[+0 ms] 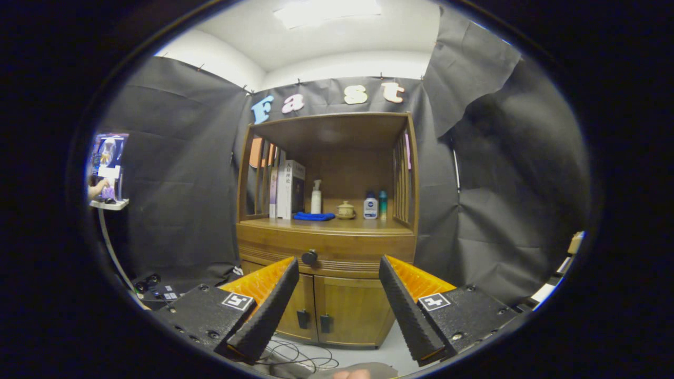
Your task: Pull open the drawer, take out the items inside it, and place them on the countertop above the cabinet.
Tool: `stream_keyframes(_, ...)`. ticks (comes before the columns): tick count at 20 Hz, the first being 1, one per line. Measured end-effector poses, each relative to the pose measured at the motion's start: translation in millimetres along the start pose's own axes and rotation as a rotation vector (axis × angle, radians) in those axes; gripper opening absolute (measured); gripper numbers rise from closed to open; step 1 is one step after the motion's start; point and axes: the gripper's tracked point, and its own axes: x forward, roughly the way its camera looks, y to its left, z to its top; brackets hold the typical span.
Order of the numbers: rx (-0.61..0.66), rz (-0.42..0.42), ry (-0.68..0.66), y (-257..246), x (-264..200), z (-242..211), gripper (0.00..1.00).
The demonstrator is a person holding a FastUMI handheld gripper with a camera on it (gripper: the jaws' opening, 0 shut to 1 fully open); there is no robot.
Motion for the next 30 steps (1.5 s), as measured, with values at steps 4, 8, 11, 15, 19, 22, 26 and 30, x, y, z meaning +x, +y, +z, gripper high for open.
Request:
stream_keyframes(4, -0.001, -0.005, 0.007, -1.0, 0.3, -2.5, 0.99)
stream_keyframes(8, -0.001, -0.007, 0.011, -2.4, 0.5, -2.8, 0.99)
stream_keyframes(11, -0.011, -0.006, 0.012, -2.1, 1.1, -4.1, 0.99)
stream_keyframes(15, -0.012, -0.005, 0.014, -2.1, 1.3, -4.8, 0.99)
stream_keyframes(19, -0.009, -0.005, 0.018, -1.4, 0.6, -6.3, 0.99)
stream_keyframes(22, -0.005, -0.004, 0.025, 0.4, 3.0, -8.8, 0.99)
stream_keyframes(26, -0.011, -0.02, 0.028, -0.1, 14.0, -12.2, 0.99)
stream_keyframes(30, -0.033, -0.019, 0.033, 9.1, 40.0, -14.3, 0.99)
